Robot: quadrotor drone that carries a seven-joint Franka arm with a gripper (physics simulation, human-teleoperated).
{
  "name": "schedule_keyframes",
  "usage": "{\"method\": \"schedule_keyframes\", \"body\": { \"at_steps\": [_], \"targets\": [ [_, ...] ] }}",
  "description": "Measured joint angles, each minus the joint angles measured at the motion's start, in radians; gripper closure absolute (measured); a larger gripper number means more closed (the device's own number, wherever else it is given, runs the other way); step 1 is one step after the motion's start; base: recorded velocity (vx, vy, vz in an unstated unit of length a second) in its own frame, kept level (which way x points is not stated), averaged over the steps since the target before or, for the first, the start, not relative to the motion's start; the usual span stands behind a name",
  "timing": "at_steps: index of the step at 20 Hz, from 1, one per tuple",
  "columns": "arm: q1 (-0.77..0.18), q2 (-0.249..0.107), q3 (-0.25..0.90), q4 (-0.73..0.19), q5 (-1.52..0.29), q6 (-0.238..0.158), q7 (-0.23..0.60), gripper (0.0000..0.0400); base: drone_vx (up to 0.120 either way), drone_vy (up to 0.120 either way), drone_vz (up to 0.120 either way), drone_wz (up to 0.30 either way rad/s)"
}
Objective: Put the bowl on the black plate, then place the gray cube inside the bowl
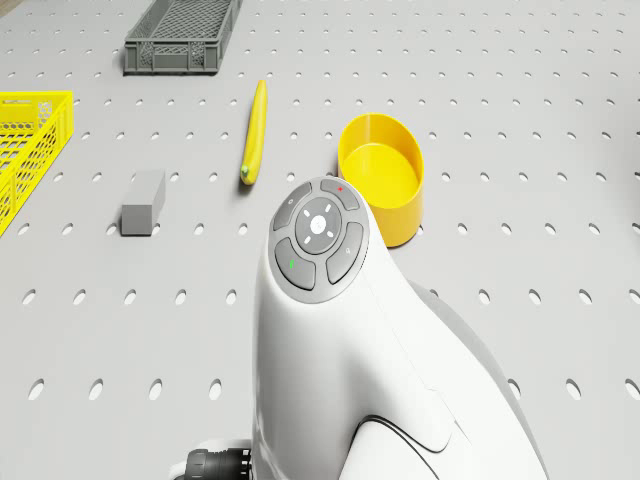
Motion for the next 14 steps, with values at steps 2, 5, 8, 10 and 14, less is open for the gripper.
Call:
{"method": "schedule_keyframes", "body": {
  "at_steps": [2,5,8,10,14],
  "targets": [
    [-0.002,-0.007,0.001,0.000,0.003,0.006,0.002,0.0000,0.120,0.000,0.000,0.000],
    [-0.004,-0.016,0.003,0.001,0.007,0.015,0.004,0.0000,0.120,0.000,0.000,0.000],
    [-0.007,-0.026,0.005,0.001,0.011,0.024,0.006,0.0000,0.120,0.000,0.000,0.000],
    [-0.008,-0.032,0.007,0.002,0.014,0.029,0.007,0.0000,0.120,0.000,0.000,0.000],
    [-0.011,-0.043,0.009,0.002,0.019,0.040,0.010,0.0000,0.120,0.000,0.000,0.000]
  ]
}}
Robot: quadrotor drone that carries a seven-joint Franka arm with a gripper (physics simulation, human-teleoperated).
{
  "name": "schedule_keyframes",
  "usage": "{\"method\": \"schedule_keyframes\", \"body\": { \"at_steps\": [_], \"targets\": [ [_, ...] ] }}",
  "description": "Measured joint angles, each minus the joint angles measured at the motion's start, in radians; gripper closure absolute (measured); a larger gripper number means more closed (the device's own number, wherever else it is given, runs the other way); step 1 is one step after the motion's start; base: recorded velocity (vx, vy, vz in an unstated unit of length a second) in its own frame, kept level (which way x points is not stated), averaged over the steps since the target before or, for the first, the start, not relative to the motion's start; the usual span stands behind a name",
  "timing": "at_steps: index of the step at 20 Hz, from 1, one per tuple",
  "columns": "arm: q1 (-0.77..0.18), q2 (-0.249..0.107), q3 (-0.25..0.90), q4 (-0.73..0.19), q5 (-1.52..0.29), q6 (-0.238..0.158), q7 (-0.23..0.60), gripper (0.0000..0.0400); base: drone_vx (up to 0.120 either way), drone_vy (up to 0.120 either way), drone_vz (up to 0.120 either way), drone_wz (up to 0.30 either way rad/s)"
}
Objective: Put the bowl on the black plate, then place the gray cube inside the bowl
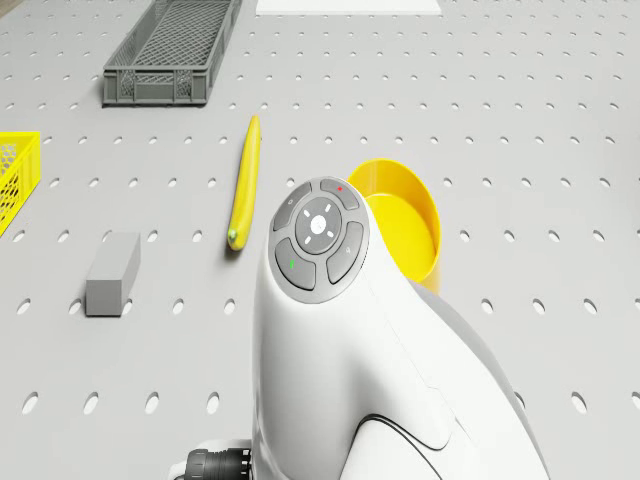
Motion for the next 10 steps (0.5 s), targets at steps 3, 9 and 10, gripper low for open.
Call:
{"method": "schedule_keyframes", "body": {
  "at_steps": [3,9,10],
  "targets": [
    [-0.002,-0.008,0.002,0.000,0.004,0.008,0.002,0.0000,0.120,0.000,0.000,0.000],
    [-0.006,-0.024,0.005,0.001,0.011,0.023,0.005,0.0000,0.120,0.000,-0.033,0.000],
    [-0.007,-0.027,0.005,0.001,0.012,0.025,0.006,0.0000,0.120,0.000,-0.120,0.000]
  ]
}}
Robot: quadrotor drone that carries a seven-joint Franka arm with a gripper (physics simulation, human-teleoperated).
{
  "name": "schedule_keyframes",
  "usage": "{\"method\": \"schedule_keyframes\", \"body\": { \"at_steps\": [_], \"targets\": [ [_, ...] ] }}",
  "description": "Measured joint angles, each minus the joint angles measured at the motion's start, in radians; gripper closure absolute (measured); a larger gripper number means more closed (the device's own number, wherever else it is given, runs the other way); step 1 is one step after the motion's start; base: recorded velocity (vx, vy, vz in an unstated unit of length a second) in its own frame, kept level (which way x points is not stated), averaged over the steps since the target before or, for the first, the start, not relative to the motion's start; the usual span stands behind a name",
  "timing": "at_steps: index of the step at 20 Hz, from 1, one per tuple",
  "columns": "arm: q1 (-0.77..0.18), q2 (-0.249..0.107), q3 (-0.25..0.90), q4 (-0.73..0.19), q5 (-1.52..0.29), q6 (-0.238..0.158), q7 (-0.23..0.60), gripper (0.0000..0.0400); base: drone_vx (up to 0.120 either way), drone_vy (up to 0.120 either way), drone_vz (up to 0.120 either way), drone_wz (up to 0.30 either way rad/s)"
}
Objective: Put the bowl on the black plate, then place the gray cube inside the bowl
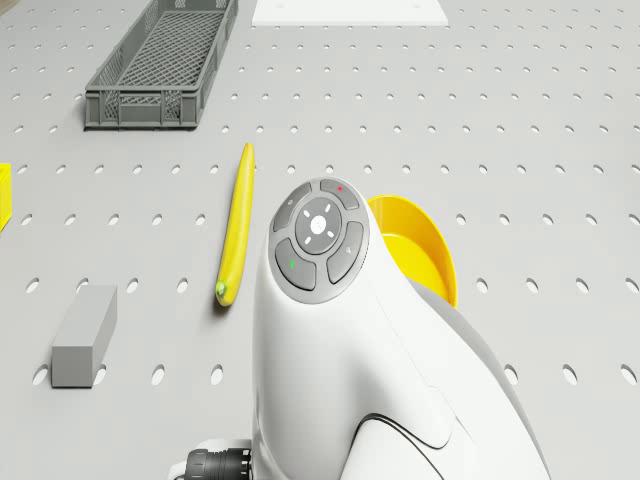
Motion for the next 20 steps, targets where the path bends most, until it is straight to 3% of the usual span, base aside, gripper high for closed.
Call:
{"method": "schedule_keyframes", "body": {
  "at_steps": [20],
  "targets": [
    [-0.010,-0.045,0.008,0.002,0.019,0.042,0.009,0.0000,0.120,0.000,0.000,0.000]
  ]
}}
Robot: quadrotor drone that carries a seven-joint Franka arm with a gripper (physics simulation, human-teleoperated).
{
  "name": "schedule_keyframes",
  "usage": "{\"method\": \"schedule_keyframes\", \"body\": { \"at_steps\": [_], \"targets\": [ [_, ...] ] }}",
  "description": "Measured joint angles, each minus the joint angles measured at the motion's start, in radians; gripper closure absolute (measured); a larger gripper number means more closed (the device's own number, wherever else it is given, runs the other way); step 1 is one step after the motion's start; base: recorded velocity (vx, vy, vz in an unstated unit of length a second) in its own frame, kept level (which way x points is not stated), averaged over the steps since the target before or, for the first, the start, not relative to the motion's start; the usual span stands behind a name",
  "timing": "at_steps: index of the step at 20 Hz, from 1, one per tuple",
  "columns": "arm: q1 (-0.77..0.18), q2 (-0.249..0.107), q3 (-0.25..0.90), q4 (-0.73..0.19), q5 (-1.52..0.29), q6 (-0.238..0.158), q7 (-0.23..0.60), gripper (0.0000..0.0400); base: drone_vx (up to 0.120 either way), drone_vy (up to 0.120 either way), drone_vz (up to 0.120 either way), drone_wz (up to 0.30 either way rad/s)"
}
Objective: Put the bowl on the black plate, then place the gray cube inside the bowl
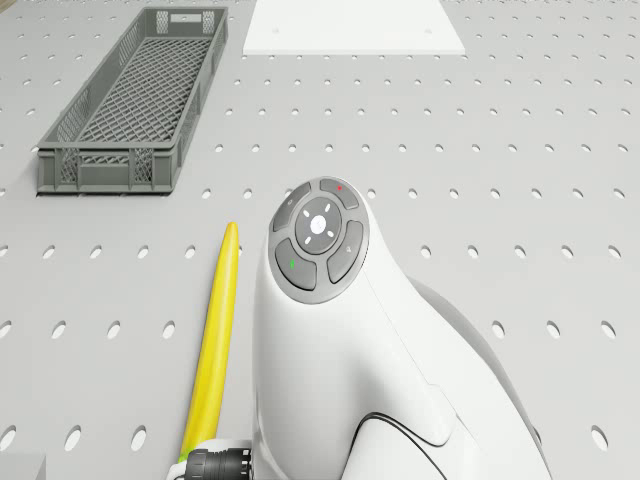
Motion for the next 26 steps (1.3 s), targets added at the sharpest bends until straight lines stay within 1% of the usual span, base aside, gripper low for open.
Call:
{"method": "schedule_keyframes", "body": {
  "at_steps": [6,8,15,19,23,26],
  "targets": [
    [-0.003,-0.011,0.002,0.000,0.005,0.011,0.002,0.0000,0.120,0.000,0.000,0.000],
    [-0.003,-0.015,0.002,0.001,0.006,0.014,0.003,0.0000,0.040,0.000,0.000,0.000],
    [-0.006,-0.027,0.004,0.001,0.011,0.025,0.005,0.0000,0.120,0.000,0.000,0.000],
    [-0.007,-0.033,0.005,0.001,0.014,0.031,0.006,0.0000,0.120,-0.110,0.000,0.000],
    [-0.009,-0.040,0.002,0.002,0.012,0.039,0.007,0.0000,0.010,0.000,0.000,0.000],
    [-0.012,-0.046,-0.026,0.007,-0.013,0.053,0.007,0.0000,0.000,0.000,0.000,0.000]
  ]
}}
